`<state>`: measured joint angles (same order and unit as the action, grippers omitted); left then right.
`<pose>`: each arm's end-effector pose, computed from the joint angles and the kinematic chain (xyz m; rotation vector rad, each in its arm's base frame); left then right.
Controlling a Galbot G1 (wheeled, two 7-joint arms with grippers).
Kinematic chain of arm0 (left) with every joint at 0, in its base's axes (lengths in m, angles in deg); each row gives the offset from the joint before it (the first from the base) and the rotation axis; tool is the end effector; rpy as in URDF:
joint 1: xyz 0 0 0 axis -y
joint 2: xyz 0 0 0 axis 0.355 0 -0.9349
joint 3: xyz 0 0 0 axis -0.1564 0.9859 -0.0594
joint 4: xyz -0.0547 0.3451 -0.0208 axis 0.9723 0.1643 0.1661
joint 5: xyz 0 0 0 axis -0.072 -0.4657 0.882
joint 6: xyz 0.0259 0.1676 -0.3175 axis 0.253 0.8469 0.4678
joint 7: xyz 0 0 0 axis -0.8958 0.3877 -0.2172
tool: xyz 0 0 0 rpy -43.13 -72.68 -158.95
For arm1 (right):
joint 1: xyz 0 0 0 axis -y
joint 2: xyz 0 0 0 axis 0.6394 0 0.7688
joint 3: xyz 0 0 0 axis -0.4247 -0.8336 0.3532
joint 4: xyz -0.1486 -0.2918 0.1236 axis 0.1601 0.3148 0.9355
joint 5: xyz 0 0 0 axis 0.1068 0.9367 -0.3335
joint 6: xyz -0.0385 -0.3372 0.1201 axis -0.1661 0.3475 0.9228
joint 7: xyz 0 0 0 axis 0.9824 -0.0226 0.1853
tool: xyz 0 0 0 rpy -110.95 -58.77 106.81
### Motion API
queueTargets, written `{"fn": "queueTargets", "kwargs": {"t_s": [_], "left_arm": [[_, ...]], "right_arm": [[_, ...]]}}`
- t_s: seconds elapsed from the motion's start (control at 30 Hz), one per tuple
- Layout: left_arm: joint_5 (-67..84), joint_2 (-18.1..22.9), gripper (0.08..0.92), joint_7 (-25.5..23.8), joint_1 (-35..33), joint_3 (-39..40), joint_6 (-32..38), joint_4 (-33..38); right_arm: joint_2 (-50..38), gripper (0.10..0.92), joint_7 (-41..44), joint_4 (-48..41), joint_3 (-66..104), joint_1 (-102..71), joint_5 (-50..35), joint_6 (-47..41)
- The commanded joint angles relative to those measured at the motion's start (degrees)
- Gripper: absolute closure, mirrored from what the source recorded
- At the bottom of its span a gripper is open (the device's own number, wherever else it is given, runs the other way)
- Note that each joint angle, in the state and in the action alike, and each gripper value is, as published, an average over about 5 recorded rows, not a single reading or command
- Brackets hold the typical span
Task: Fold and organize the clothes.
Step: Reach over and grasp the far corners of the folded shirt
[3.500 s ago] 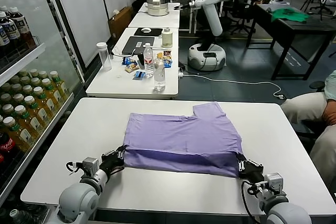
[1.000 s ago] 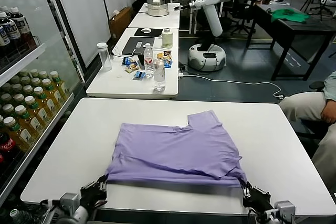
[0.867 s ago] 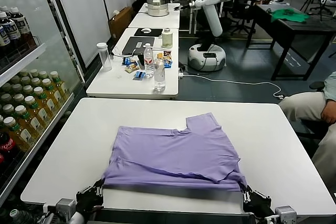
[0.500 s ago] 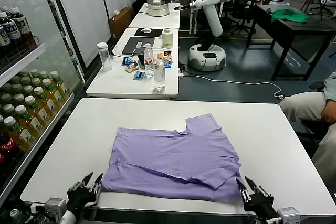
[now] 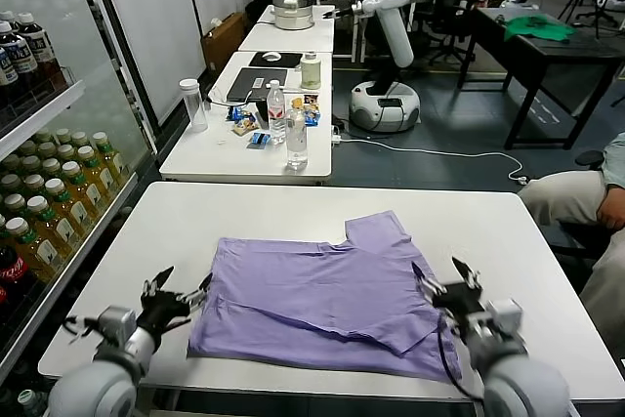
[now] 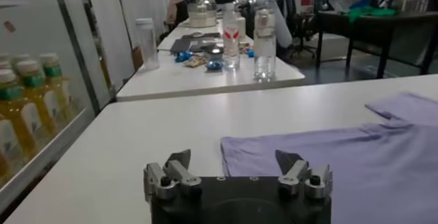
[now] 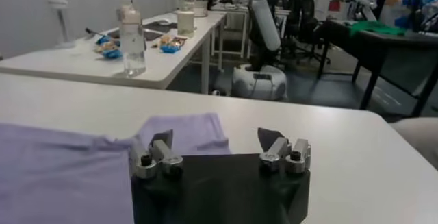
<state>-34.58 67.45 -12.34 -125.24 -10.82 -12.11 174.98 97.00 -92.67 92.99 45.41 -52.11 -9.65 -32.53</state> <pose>0.2740 0.1048 -0.2440 -0.1877 -2.7393 -0.1640 0.3212 -0.0445 -0.2272 0.1814 -2.8326 0.0717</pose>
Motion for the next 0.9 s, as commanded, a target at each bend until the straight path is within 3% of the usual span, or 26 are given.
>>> {"fn": "queueTargets", "kwargs": {"t_s": [0.03, 0.27, 0.9], "left_arm": [[-1.6, -1.3, 0.178, -4.9, 22.2, 9.3, -0.1, -24.1], [-1.4, -0.8, 0.177, -10.1, 25.6, 11.1, -0.1, -29.8], [-2.1, 0.9, 0.177, -12.5, 29.1, 12.6, 1.4, -34.5]], "right_arm": [[8.5, 0.203, 1.0, -30.9, -10.6, 28.7, 4.2, -0.2], [13.3, 0.203, 2.0, -43.3, -9.6, 32.3, 5.4, 3.4], [14.6, 0.203, 0.6, -47.1, -8.1, 32.0, 4.7, 4.6]]}}
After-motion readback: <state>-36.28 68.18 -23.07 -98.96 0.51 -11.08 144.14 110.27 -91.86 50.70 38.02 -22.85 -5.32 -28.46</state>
